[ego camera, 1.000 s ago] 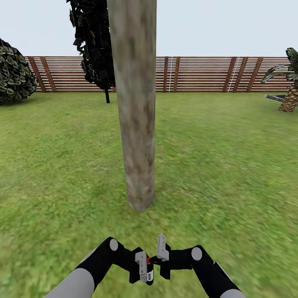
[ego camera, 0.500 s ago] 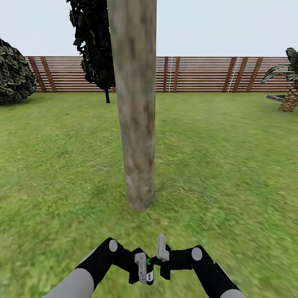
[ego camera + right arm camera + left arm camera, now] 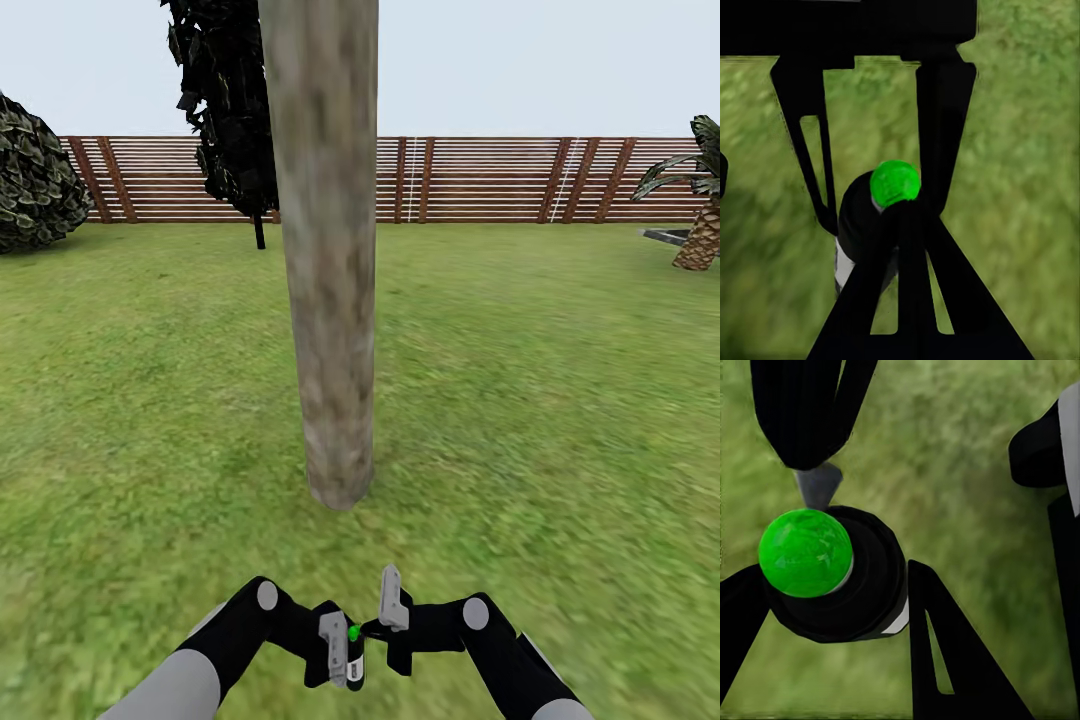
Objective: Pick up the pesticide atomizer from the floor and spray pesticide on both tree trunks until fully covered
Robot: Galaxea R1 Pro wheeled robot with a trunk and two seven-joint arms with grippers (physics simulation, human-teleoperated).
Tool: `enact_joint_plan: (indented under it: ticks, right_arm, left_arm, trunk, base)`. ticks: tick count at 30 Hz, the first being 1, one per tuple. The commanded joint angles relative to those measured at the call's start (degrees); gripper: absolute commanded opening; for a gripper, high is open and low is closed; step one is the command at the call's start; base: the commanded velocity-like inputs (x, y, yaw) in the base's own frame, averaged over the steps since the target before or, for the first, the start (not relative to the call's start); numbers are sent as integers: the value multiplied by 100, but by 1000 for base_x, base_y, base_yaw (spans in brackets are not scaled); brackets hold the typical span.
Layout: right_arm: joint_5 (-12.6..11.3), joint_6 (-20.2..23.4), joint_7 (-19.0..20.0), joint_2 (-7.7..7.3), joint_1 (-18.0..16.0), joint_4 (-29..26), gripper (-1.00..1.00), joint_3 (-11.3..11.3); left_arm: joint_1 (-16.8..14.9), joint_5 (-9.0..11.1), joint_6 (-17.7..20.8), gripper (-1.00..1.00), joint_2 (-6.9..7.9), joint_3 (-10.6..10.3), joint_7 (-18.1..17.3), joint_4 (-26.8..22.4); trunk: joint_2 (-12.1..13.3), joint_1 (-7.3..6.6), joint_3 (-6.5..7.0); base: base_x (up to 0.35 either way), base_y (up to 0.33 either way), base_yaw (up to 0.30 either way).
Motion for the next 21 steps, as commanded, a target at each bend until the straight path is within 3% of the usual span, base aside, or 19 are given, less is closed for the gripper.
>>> enact_joint_plan:
  ticks: [1,11,15,16,21]
  right_arm:
    - [0,0,0,0,0,1,-100,0]
    - [0,0,0,0,0,1,-100,0]
    - [0,0,0,0,0,6,-100,0]
    - [0,0,0,0,0,8,100,0]
    - [5,0,0,-7,0,19,100,0]
  left_arm:
    - [1,-3,4,-100,23,1,1,-1]
    - [-7,-99,28,-100,146,-1,2,-1]
    - [-7,-107,28,-100,332,-1,-5,-1]
    - [-3,-108,28,-100,434,-2,-6,-1]
    - [0,-82,28,-100,945,29,-32,-29]
  trunk:
    - [0,0,0]
    - [0,0,0]
    - [0,0,0]
    - [0,0,0]
    - [0,0,0]
  base:
    - [0,0,0]
    - [0,0,0]
    - [0,0,0]
    - [0,0,0]
    - [0,0,0]
